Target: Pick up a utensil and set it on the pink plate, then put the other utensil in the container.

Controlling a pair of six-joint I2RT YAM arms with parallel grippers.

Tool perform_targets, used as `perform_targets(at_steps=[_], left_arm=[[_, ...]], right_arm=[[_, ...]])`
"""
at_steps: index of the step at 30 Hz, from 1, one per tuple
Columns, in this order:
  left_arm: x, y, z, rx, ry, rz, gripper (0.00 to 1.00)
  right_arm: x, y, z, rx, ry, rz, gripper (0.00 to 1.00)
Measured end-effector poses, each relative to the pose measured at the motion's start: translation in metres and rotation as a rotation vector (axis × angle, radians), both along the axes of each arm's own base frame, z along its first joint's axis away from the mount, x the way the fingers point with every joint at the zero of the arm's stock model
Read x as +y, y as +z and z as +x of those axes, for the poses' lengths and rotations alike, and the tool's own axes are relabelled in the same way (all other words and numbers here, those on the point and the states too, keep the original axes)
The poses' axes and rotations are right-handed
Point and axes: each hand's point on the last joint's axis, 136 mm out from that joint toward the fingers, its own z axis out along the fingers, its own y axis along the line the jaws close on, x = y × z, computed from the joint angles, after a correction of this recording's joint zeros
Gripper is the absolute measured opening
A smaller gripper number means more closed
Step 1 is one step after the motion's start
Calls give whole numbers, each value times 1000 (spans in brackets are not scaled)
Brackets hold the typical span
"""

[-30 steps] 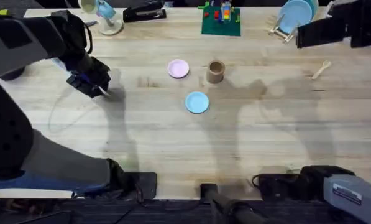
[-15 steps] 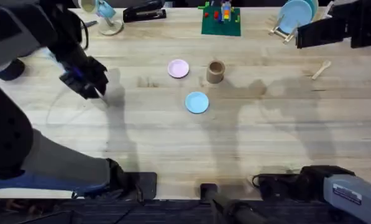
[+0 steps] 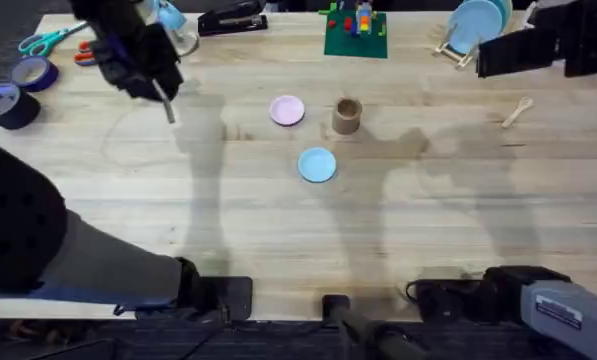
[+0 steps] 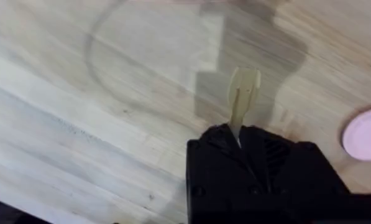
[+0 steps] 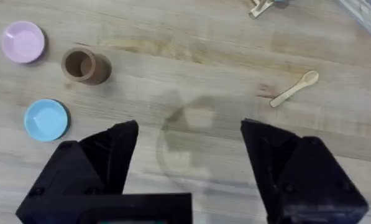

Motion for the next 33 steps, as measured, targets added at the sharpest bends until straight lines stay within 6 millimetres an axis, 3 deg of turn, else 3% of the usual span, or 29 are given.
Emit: perform_targets(at_steps=[11,18,28,33], left_arm=[[-91,34,32,-112,-422,-57,42],[-145,38,32,-144,-627,-105,42],[-196,44,35,-214,-765,-130,42],[-210,34,37,-201,-787,-141,42]], right_arm=[[0,0,0,0,0,0,995],[0,0,0,0,0,0,995],[0,0,0,0,0,0,995],[0,0,0,1,0,0,993]])
